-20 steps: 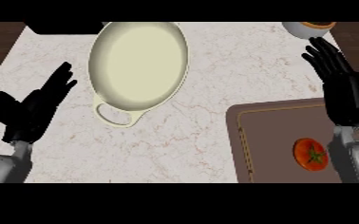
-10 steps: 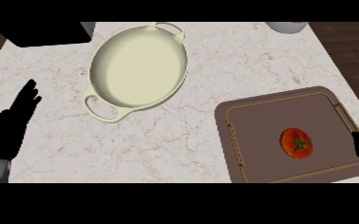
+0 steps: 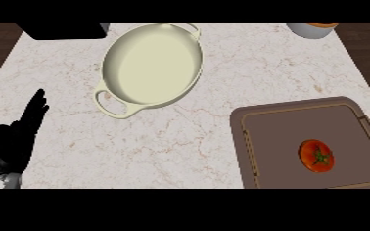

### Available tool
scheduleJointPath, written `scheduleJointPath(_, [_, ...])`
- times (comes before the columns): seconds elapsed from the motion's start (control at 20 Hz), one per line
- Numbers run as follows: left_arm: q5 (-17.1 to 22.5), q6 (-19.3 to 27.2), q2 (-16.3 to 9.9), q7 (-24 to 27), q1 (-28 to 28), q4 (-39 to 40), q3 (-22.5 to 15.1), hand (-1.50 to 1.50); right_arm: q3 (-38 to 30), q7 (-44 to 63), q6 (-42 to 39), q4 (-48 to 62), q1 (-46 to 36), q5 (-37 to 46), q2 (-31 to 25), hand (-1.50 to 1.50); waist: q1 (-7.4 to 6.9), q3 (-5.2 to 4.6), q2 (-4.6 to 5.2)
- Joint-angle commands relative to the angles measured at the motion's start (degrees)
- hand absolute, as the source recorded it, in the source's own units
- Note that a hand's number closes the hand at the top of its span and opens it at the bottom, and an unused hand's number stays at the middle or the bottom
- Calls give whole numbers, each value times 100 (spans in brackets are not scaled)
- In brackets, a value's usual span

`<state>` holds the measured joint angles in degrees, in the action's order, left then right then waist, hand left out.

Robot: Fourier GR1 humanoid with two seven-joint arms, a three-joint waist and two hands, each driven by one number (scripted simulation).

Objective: Pick the tomato from the tray and place it in the pot

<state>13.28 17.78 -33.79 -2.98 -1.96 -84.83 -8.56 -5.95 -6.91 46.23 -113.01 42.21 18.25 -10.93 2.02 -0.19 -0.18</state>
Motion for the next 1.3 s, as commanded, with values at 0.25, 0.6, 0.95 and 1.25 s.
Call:
scheduleJointPath(0.25, [-205, -42, 158, -92, -1, -199, -165, 0, 107, 2771, -1585, -1694, 784, 1072, -862, -150, -324, 1, 71])
scheduleJointPath(0.6, [-197, -170, 151, -31, 224, -78, -77, 0, 339, 4879, -3369, -1757, 268, 1164, -1703, -150, -443, 0, 106])
scheduleJointPath(0.95, [-427, -82, 285, -186, 206, -106, -117, 0, 723, 7130, -4642, -1816, -1858, 790, -1988, -150, -401, 12, 56])
scheduleJointPath(1.25, [-346, -413, 77, -538, 188, -377, 204, 0, 964, 7604, -5134, -1100, -2823, 868, -1821, -150, -272, 18, 23])
